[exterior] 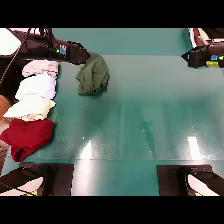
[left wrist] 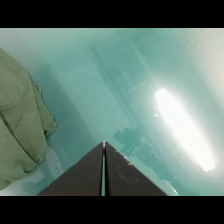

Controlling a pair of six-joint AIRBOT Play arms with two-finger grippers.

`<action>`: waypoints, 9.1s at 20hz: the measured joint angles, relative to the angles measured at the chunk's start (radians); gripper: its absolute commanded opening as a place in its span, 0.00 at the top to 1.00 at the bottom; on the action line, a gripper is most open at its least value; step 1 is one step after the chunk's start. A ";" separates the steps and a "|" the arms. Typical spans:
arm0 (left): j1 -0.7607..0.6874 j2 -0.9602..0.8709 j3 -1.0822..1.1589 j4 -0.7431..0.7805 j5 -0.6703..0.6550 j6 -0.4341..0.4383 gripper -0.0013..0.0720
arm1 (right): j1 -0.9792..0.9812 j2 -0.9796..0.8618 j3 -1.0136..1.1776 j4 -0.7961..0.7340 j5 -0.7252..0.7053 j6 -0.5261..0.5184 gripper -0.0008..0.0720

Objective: Fold the shirts.

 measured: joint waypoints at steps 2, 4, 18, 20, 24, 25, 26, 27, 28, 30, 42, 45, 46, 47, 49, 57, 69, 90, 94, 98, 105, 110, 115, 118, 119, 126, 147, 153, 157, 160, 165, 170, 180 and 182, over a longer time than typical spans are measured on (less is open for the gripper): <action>0.000 0.000 0.000 0.000 0.000 0.000 0.95 | 0.000 0.000 -0.001 0.000 0.000 0.000 0.96; 0.000 0.000 0.000 0.000 0.000 0.000 0.95 | 0.000 -0.001 -0.001 0.000 0.000 0.000 0.96; 0.000 0.000 0.000 0.000 0.000 0.000 0.95 | 0.000 -0.002 -0.001 0.000 0.000 0.000 0.96; 0.000 0.000 0.000 0.000 0.000 0.000 0.95 | 0.000 -0.002 -0.001 0.000 0.000 0.000 0.96; 0.000 0.000 0.000 -0.014 0.021 0.000 0.95 | 0.000 -0.002 -0.001 0.003 0.000 0.000 0.96; 0.000 0.000 0.000 -0.030 0.031 0.000 0.95 | 0.000 -0.002 -0.001 0.008 0.000 0.000 0.96; 0.000 0.000 0.000 -0.057 0.032 0.000 0.95 | 0.000 -0.002 -0.001 0.019 0.000 0.000 0.96; 0.000 0.000 0.000 -0.090 0.024 0.000 0.95 | 0.000 -0.002 -0.001 0.035 0.000 0.000 0.96; 0.000 0.000 0.000 -0.131 -0.003 0.000 0.70 | 0.000 -0.002 -0.001 0.055 0.000 0.000 0.96; -0.016 0.000 0.000 -0.197 -0.077 0.008 0.34 | 0.000 -0.002 -0.001 0.090 0.000 0.000 0.96; -0.004 -0.148 0.000 0.144 -0.048 -0.074 0.12 | 0.000 -0.002 -0.002 0.133 0.008 0.001 0.50; 0.052 -0.269 0.002 0.155 0.023 -0.091 0.12 | 0.000 -0.002 -0.002 0.133 0.018 0.001 0.50; 0.065 -0.314 0.005 0.158 0.048 -0.095 0.12 | 0.000 -0.002 -0.002 0.133 0.023 0.001 0.50; 0.073 -0.354 0.011 0.161 0.066 -0.096 0.12 | 0.000 -0.002 -0.002 0.133 0.026 0.001 0.50; 0.083 -0.431 0.025 0.161 0.097 -0.099 0.12 | 0.000 -0.002 -0.002 0.133 0.031 0.001 0.50; 0.094 -0.552 0.112 0.163 0.107 -0.103 0.95 | 0.000 -0.002 -0.002 0.133 0.023 0.001 0.53; -0.015 -0.168 0.471 0.073 -0.060 0.063 0.95 | 0.000 0.084 0.156 0.130 -0.145 0.001 0.56; -0.043 -0.045 -0.109 0.147 -0.180 -0.077 0.18 | 0.000 0.093 0.210 0.133 0.007 0.001 0.56; -0.032 0.037 -0.328 0.035 -0.226 -0.078 0.18 | 0.000 0.093 0.210 0.133 0.014 0.001 0.56; -0.055 0.108 -0.512 -0.103 -0.233 -0.056 0.32 | -0.001 0.093 0.210 0.132 0.017 0.001 0.56; -0.226 0.156 -0.686 -0.065 -0.189 -0.141 0.32 | 0.000 0.093 0.210 0.132 0.021 0.001 0.56; -0.278 0.159 -0.766 -0.064 -0.034 -0.180 0.49 | 0.000 0.091 0.210 0.132 0.026 0.001 0.56; -0.285 0.159 -0.797 -0.062 0.083 -0.188 0.95 | 0.000 0.045 0.210 0.132 0.089 0.001 0.56; -0.208 0.163 -0.773 -0.025 0.088 -0.190 0.95 | -0.011 0.004 0.174 0.131 0.146 0.001 0.51; -0.167 0.167 -0.755 -0.010 0.066 -0.188 0.95 | -0.017 -0.008 0.139 0.130 0.166 0.002 0.25; 0.044 0.183 -0.608 0.051 -0.010 -0.105 0.95 | 0.063 -0.133 -0.259 0.209 0.195 -0.012 0.17; 0.074 0.186 0.147 0.258 -0.240 -0.076 0.95 | 0.086 -0.052 0.116 -0.009 0.048 -0.018 0.96; 0.074 0.281 0.557 0.198 -0.275 -0.076 0.95 | -0.106 0.207 0.462 -0.038 0.012 -0.006 0.96; 0.074 0.391 0.610 0.115 -0.192 -0.075 0.95 | -0.253 0.301 0.587 -0.042 -0.013 -0.004 0.96; 0.074 0.429 0.612 0.056 -0.165 -0.076 0.95 | -0.385 0.306 0.644 -0.021 -0.018 -0.003 0.96; 0.074 0.422 0.400 0.060 -0.194 -0.077 0.95 | -0.535 0.171 0.653 0.214 0.095 -0.003 0.96; 0.074 0.294 -0.063 0.090 -0.266 -0.078 0.95 | -0.348 -0.070 0.480 0.243 0.213 -0.003 0.96; 0.076 -0.027 -0.432 0.261 0.060 -0.060 0.71 | 0.056 -0.602 0.508 -0.095 0.071 -0.002 0.36; 0.076 -0.046 -0.416 0.283 0.133 -0.060 0.22 | 0.072 -0.661 0.566 -0.107 0.061 0.006 0.26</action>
